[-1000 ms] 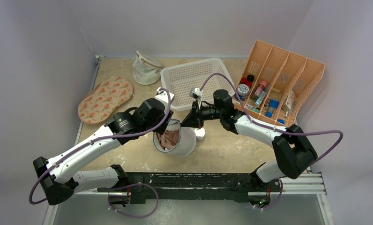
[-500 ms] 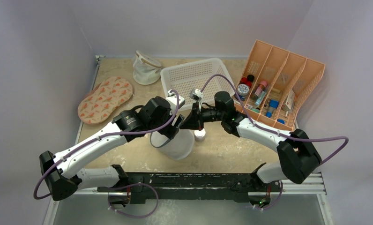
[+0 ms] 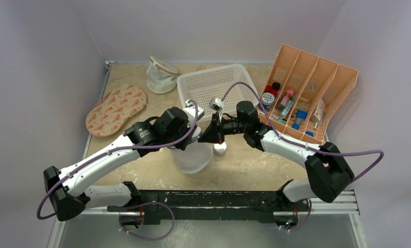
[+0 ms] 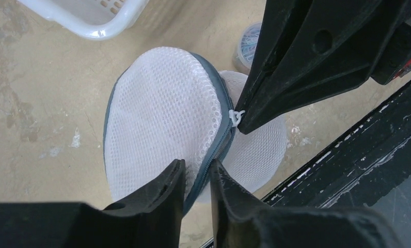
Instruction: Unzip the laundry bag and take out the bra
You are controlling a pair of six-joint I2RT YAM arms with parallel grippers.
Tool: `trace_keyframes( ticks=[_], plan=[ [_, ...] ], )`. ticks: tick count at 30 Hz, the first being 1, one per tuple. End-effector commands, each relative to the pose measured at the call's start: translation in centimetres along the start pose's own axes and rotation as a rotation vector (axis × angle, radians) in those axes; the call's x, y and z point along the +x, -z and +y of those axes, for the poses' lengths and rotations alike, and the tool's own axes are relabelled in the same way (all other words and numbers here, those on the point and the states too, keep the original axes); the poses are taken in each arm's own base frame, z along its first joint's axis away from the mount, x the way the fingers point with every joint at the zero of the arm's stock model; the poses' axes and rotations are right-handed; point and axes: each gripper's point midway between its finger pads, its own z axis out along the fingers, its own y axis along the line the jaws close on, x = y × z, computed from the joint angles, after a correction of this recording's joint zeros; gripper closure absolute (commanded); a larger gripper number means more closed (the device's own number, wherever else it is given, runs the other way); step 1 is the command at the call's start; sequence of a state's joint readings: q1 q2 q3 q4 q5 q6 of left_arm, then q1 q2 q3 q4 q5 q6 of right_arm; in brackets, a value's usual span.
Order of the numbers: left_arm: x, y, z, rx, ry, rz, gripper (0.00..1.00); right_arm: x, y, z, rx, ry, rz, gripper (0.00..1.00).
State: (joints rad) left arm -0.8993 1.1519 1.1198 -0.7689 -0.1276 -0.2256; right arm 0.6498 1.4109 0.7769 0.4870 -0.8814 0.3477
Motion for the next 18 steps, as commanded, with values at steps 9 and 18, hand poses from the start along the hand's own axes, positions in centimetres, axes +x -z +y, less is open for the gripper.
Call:
trace_keyframes(
  ticks=[9,18],
  plan=[
    [-2.4,4.5,0.7,-0.023,0.016,-0.09,1.0,-0.9,0.3,-2.0,0.04,0.064,0.005,1.0],
    [0.1,5.4,-1.2,0.102,-0.018,0.018,1.0,-0.7,0.1,-4.8,0.041,0.134,0.055,1.0]
  ],
)
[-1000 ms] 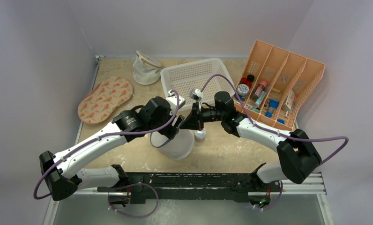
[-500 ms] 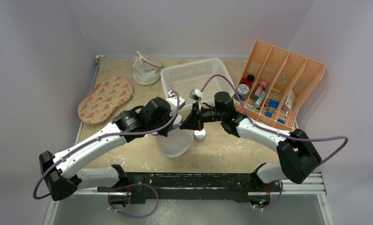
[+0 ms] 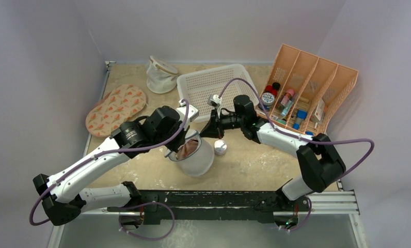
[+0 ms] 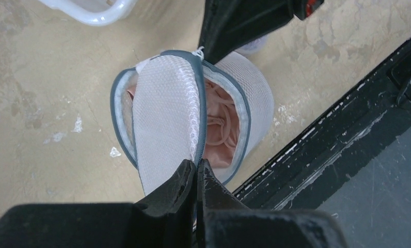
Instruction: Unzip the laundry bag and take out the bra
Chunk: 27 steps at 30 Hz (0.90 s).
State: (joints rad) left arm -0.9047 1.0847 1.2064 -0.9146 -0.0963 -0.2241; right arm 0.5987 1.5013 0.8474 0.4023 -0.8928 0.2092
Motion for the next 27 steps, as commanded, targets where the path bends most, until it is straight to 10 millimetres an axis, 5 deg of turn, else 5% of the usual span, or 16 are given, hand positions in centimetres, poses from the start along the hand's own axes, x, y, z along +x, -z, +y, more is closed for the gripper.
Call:
trace_keyframes(
  ticks=[1,9,11,16,22,27],
  plan=[
    [0.4,1.5,-1.0,0.07,-0.011,0.028,1.0,-1.0,-0.1,-1.5,-0.002,0.096,0.013,0.99],
    [-0.9,3.6,-1.8,0.113,0.031,-0.019,1.0,0.5,-1.0,-3.2,-0.009,0.121,0.06,0.97],
    [-1.4,4.2,-2.1,0.125,0.044,-0.04,1.0,-1.2,-1.4,-3.4,-0.013,0.155,0.031,0.97],
    [-3.1,5.7,-1.1,0.063,0.117,-0.106,1.0,-1.7,-2.0,-3.3,-0.049,0.136,0.011,0.9],
    [-3.4,5.3,0.3,-0.053,0.355,-0.127,1.0,-2.3,-1.4,-4.7,0.107,-0.014,0.037,0.61],
    [-2.8,4.2,1.3,-0.161,0.583,-0.118,1.0,-1.9,1.4,-6.8,0.386,-0.13,0.101,0.33]
  ],
)
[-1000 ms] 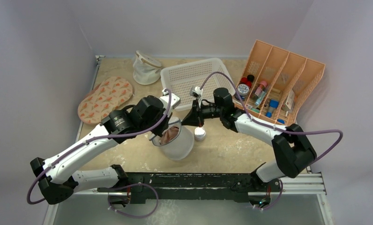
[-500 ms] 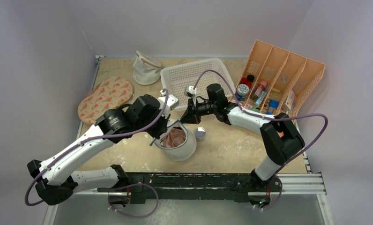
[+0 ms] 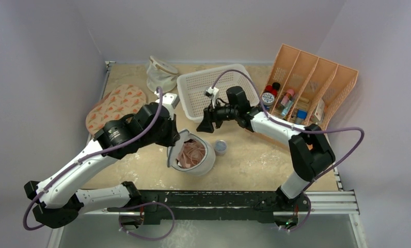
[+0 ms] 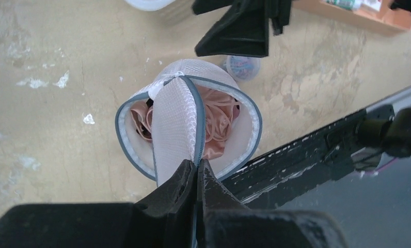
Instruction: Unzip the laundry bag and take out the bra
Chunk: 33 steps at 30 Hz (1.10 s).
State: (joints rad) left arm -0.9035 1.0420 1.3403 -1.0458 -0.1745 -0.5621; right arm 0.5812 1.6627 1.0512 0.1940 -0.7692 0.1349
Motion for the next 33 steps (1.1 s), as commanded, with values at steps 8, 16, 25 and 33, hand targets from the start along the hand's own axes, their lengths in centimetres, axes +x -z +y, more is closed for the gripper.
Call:
trace_keyframes(
  ticks=[8,16,25,33],
  plan=[
    [-3.9,1.4,3.0,-0.25,0.443,-0.163,1.0,-0.5,6.4,-1.4,0.441,-0.222,0.025,0.14],
    [-6.4,3.0,3.9,-0.239,0.665,-0.334,1.0,0.1,4.3,5.6,0.338,-0.244,-0.012,0.02],
    [-7.2,2.1,3.8,-0.186,0.752,-0.42,1.0,3.7,2.1,6.1,0.338,-0.299,0.007,0.02],
    [-6.8,0.9,3.7,-0.189,0.764,-0.41,1.0,3.7,-1.3,5.2,0.276,-0.342,-0.018,0.13]
  ],
)
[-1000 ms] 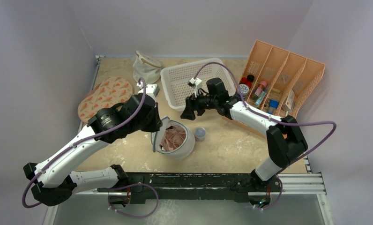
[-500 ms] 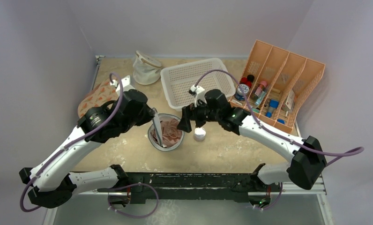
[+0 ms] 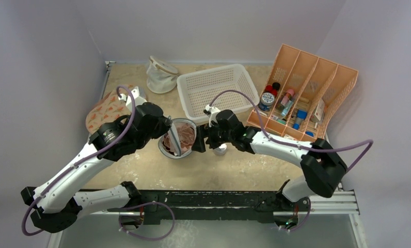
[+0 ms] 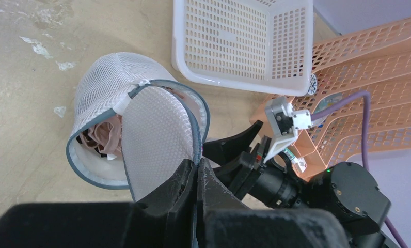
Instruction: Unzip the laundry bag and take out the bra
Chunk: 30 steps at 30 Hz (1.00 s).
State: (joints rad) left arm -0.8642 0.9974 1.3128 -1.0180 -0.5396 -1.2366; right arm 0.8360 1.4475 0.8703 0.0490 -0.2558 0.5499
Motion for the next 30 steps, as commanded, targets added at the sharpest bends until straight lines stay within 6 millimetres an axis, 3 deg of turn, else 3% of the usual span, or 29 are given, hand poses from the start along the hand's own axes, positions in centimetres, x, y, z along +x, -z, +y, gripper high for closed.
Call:
trace_keyframes(
  ticks=[1,7,9,11,14,16,18,27,30],
  plan=[
    [-1.5,0.1,-1.6,0.06,0.073,-0.059,1.0,-2.0,-1.3,1.7,-0.078,-0.018,-0.069,0.14],
    [-1.9,0.1,-0.9,0.031,0.051,-0.079,1.0,-1.0,-2.1,1.1,-0.067,-0.037,-0.034,0.36],
    [-1.8,0.1,-0.7,0.021,0.034,-0.075,1.0,-0.3,-2.1,1.0,-0.07,-0.045,-0.003,0.49],
    [-1.7,-0.1,-0.3,0.004,0.016,-0.062,1.0,-0.5,-1.8,-0.2,-0.015,-0.033,-0.003,0.64],
    [-1.5,-0.4,0.4,-0.018,-0.01,-0.02,1.0,-0.4,-1.1,-1.3,-0.024,0.01,0.024,0.75],
    [-1.2,-0.8,1.0,-0.032,-0.03,0.026,1.0,-0.6,-0.5,-2.4,-0.037,0.036,0.034,0.91],
    [-1.1,-1.2,2.2,-0.068,-0.061,0.06,1.0,-1.4,0.2,-3.4,-0.057,0.048,0.029,1.0],
    [0.0,-0.9,6.1,-0.22,-0.288,0.16,1.0,-3.8,1.8,-6.8,0.018,0.167,0.06,1.0],
    [-0.6,-0.8,8.1,-0.318,-0.383,0.158,1.0,-4.3,2.1,-7.1,0.029,0.199,0.063,1.0]
  ],
)
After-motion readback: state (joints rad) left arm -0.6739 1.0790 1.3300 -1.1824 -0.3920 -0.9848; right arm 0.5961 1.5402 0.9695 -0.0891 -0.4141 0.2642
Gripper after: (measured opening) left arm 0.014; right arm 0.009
